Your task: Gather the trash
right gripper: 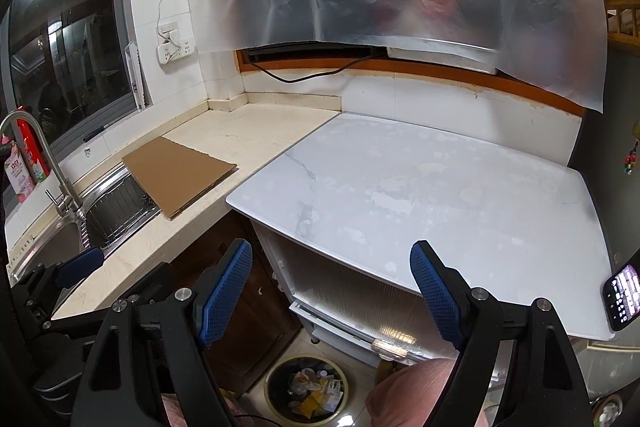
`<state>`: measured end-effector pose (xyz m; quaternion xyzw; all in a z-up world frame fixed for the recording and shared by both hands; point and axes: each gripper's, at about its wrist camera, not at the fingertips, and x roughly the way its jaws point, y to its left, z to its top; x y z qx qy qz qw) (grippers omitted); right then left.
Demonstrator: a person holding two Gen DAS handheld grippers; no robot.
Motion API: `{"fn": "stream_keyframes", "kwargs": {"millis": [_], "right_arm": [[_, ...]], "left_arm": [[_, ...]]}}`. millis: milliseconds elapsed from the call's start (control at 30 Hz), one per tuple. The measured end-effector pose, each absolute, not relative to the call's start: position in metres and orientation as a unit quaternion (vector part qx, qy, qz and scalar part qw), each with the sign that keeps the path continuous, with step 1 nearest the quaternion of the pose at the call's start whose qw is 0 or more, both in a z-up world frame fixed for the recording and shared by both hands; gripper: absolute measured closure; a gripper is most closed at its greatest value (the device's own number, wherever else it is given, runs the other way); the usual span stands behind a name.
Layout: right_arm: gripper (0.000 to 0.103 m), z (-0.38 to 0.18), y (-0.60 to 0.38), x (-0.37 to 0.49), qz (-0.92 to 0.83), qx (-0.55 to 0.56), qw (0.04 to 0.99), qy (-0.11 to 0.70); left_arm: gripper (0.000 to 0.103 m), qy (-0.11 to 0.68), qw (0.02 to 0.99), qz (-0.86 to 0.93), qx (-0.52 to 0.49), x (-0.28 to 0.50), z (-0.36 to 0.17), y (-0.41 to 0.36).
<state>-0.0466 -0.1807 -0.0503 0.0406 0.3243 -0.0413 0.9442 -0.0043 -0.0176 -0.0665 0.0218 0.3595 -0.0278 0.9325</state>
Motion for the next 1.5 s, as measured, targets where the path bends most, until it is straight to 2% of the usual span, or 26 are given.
{"fn": "stream_keyframes", "kwargs": {"millis": [1500], "right_arm": [[0.02,-0.033,-0.178,-0.058,-0.05,0.035,0.955,0.29]], "left_arm": [[0.017,0.322,0.946,-0.009,0.014,-0.014,-0.045,-0.02]]}}
